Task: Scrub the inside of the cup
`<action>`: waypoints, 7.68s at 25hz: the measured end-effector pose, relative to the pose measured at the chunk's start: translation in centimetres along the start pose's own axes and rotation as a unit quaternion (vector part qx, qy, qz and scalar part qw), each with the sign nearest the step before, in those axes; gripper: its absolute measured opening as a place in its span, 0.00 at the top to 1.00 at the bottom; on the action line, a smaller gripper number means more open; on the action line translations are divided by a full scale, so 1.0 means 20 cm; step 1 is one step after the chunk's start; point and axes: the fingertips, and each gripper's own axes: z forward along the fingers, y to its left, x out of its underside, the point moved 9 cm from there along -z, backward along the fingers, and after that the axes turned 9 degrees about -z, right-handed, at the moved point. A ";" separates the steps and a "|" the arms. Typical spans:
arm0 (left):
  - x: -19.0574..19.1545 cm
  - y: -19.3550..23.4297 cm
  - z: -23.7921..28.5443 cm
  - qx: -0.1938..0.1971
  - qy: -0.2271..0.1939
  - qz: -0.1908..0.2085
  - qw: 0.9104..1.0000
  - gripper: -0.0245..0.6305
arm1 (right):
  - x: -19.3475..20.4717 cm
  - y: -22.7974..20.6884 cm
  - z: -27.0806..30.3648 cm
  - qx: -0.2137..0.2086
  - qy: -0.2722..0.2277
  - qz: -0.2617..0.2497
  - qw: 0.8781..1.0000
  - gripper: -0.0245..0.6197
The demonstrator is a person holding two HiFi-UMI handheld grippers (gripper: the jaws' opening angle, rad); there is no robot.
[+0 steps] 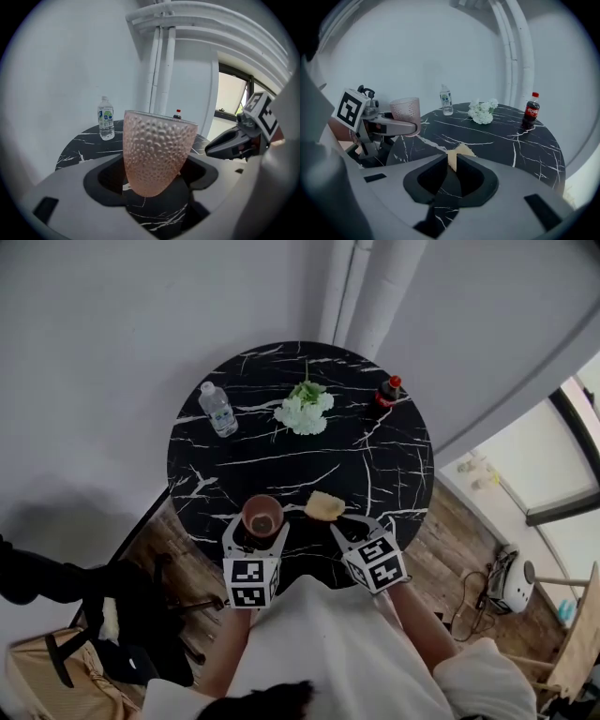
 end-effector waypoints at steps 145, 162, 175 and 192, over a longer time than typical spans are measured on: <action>-0.94 -0.22 0.01 0.187 0.274 0.515 0.791 0.43 | -1.04 0.20 -0.14 -0.005 0.038 -0.702 0.711 0.87; -0.98 -0.23 0.04 0.162 0.239 0.560 0.776 0.43 | -1.09 0.13 -0.14 -0.071 0.065 -0.584 0.806 0.87; -0.97 -0.23 0.01 0.153 0.234 0.586 0.760 0.43 | -1.10 0.09 -0.13 -0.175 0.061 -0.438 0.879 0.87; -0.94 -0.23 -0.08 0.134 0.207 0.638 0.730 0.43 | -1.12 0.07 -0.14 -0.324 0.056 -0.206 0.922 0.87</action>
